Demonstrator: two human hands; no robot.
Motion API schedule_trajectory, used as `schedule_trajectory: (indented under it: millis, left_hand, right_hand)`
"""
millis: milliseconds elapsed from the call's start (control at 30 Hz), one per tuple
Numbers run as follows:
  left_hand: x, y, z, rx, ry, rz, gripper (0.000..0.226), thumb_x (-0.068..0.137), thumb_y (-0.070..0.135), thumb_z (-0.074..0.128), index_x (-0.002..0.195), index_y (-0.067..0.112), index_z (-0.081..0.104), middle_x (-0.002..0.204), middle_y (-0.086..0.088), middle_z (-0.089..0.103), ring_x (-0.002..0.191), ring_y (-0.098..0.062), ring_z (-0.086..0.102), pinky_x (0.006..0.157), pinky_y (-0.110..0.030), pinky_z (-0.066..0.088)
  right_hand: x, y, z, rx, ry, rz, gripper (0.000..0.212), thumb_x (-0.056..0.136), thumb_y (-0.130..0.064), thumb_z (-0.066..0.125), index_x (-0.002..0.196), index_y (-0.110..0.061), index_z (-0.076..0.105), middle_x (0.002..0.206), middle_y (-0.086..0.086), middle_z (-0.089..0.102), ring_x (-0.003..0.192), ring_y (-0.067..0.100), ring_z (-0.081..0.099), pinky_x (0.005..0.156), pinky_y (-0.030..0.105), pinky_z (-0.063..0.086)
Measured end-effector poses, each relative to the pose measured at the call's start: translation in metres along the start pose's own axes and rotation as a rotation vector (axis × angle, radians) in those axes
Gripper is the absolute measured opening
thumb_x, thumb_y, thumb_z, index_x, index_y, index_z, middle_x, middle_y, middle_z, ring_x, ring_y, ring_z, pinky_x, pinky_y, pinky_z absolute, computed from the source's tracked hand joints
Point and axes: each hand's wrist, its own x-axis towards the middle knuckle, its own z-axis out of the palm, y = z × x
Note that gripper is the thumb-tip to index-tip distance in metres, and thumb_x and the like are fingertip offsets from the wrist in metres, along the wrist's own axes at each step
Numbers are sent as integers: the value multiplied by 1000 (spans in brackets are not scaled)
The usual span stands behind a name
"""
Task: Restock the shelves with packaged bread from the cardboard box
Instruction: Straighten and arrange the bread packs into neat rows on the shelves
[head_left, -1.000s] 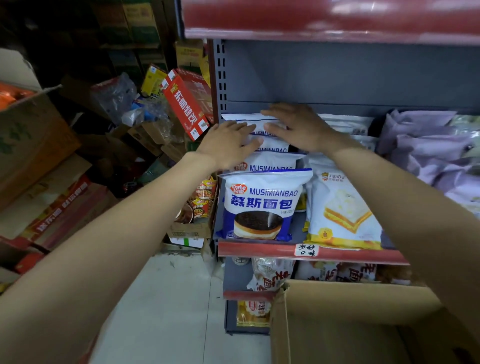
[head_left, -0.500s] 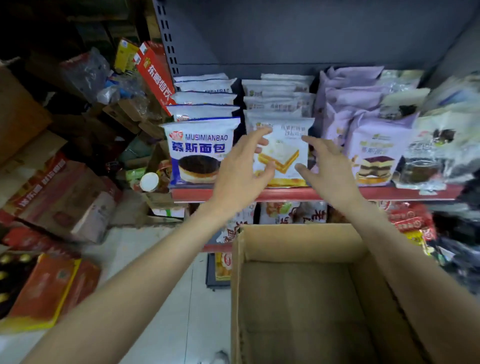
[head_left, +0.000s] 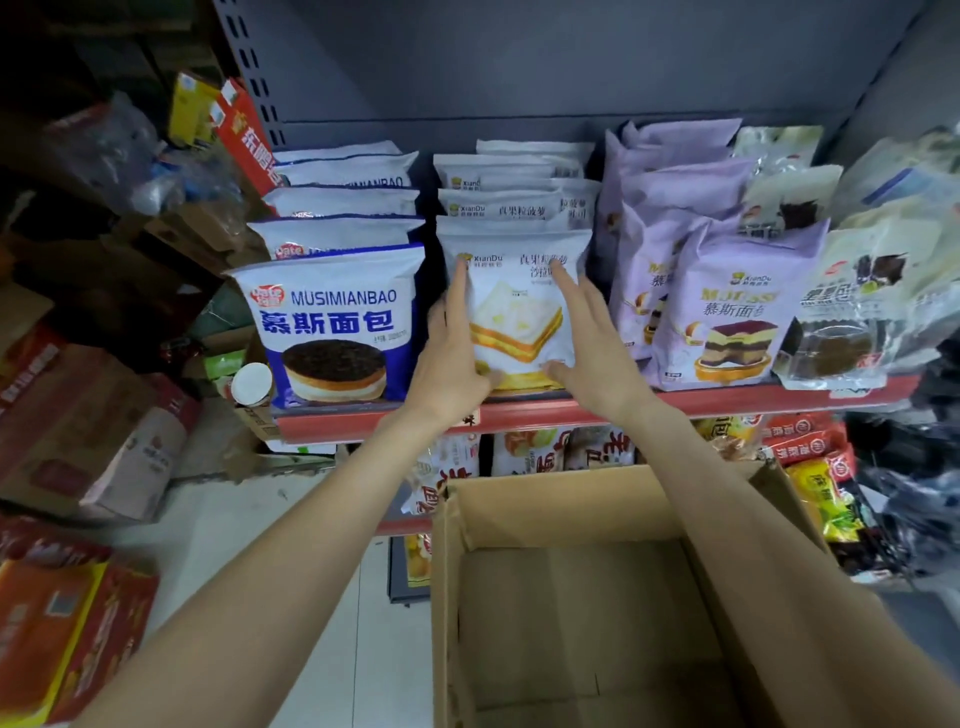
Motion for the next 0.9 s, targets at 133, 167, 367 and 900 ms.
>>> schedule_trajectory:
  millis: [133, 167, 367, 900]
  left_hand:
    - [-9, 3, -1, 56, -9, 2, 122, 77, 5, 73, 138, 43, -25, 156, -6, 5, 128, -24, 37, 91, -39, 48]
    - [-11, 8, -1, 68, -6, -8, 119, 78, 9, 73, 140, 40, -24, 157, -9, 1, 135, -25, 30, 97, -41, 45]
    - [-7, 52, -11, 408, 233, 296, 91, 81, 29, 69, 151, 15, 11, 157, -14, 5, 144, -28, 6, 109, -28, 18]
    - [77, 67, -30, 915, -207, 56, 128, 55, 85, 57, 150, 15, 9, 155, -12, 6, 144, -29, 3, 119, -43, 4]
  right_hand:
    - [-8, -2, -9, -70, -127, 9, 87, 84, -1, 64, 148, -29, 13, 157, 5, -2, 141, 21, 15, 97, 33, 35]
    - [-8, -4, -16, -106, -143, 16, 81, 85, -5, 63, 148, -28, 17, 156, 7, 0, 141, 21, 15, 101, 30, 31]
    - [49, -26, -83, -182, 164, -272, 34, 79, -1, 53, 111, -7, 64, 117, 16, 58, 104, 29, 58, 89, 24, 40]
    - [186, -22, -66, -502, -464, -189, 39, 96, -10, 38, 132, -16, 51, 136, 8, 52, 119, 23, 49, 94, 27, 37]
